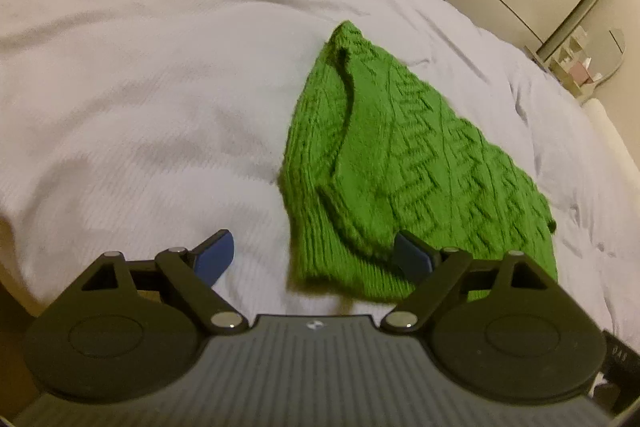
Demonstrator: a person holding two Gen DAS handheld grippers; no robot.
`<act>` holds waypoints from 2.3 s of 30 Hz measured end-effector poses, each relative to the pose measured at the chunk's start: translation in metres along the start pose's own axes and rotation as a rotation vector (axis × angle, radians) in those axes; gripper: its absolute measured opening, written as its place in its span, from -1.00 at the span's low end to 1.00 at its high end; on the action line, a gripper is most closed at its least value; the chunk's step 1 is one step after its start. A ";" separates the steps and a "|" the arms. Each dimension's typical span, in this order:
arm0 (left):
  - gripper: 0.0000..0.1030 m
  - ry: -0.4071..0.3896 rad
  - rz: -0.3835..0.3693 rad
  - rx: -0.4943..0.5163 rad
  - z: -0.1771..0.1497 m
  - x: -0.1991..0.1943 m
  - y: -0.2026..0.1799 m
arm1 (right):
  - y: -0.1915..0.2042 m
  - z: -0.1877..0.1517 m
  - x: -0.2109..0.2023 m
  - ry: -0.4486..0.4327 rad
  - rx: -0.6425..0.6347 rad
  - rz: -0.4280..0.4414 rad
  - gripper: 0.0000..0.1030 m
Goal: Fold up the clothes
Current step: 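Move the left gripper to the vest armhole edge and close on it, then lift the vest with the left gripper while the right gripper grasps its other edge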
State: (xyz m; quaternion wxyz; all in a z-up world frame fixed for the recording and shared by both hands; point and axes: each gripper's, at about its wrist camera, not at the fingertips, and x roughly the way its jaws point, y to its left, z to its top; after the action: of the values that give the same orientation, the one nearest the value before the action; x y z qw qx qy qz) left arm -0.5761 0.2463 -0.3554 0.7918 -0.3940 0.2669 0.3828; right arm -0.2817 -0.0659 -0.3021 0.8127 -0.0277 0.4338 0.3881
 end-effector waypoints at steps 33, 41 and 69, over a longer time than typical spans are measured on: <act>0.09 -0.010 -0.230 -0.151 0.013 0.057 0.014 | -0.021 0.012 0.031 -0.005 0.044 -0.047 0.96; -0.28 -0.007 -0.218 -0.174 0.013 0.061 0.018 | -0.022 0.012 0.033 0.000 0.039 -0.044 0.97; -0.69 -0.178 -0.186 0.942 -0.087 0.027 -0.206 | -0.060 0.006 0.009 -0.050 0.146 -0.044 0.98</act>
State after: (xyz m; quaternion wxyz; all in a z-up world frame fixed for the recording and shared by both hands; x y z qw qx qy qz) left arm -0.4034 0.1038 -0.3360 0.9346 0.0192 0.3059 0.1803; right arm -0.2354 -0.1001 -0.3226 0.8313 0.0321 0.4399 0.3381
